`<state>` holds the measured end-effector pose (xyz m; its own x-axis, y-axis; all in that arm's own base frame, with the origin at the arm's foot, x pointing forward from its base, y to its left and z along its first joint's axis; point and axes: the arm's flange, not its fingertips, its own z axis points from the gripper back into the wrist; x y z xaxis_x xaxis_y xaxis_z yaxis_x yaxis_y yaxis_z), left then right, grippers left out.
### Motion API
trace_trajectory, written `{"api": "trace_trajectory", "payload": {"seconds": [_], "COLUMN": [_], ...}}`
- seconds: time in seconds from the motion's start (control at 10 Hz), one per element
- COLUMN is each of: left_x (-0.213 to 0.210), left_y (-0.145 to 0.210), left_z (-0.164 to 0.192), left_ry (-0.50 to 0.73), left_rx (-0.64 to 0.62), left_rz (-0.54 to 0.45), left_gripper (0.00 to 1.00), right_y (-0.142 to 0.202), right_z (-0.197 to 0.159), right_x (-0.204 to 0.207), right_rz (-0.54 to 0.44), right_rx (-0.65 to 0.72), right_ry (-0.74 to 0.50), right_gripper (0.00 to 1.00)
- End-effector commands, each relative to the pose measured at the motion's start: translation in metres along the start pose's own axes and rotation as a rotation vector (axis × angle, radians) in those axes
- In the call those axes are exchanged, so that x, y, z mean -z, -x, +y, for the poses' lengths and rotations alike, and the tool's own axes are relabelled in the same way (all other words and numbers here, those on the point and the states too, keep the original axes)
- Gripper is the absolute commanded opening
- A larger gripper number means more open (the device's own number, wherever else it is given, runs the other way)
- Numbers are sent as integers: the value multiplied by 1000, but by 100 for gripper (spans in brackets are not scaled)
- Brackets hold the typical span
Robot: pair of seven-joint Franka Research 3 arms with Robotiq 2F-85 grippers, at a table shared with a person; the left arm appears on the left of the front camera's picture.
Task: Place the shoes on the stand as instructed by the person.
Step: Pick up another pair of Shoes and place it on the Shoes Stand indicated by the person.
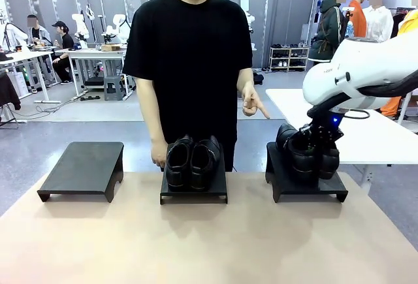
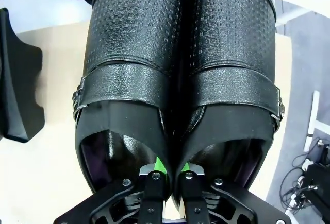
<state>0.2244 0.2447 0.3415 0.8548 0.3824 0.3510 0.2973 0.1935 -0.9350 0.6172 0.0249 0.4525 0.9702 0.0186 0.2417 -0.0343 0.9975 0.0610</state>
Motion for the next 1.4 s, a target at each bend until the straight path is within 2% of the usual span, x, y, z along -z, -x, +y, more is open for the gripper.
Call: {"api": "trace_trajectory", "payload": {"seconds": [0.0, 0.7, 1.1, 1.2, 1.3], "left_x": [0, 0, 0, 0, 0], "left_y": [2, 2, 2, 2, 2], "left_z": [-3, -3, -3, -3, -3], "left_ry": [10, 10, 10, 10, 10], "left_rx": [9, 9, 9, 9, 9], "left_rz": [3, 3, 3, 3, 3], "left_gripper": [100, 100, 100, 100, 100], "right_y": [-17, -17, -11, -7, -1], "right_z": [4, 8, 3, 3, 3], "right_x": [2, 31, 41, 40, 38], "right_rz": [-1, -29, -18, -12, -4], "right_rx": [11, -54, -32, -25, -24], "right_ry": [30, 24, -9, -2, 0], "right_gripper": [7, 7, 7, 13, 24]}}
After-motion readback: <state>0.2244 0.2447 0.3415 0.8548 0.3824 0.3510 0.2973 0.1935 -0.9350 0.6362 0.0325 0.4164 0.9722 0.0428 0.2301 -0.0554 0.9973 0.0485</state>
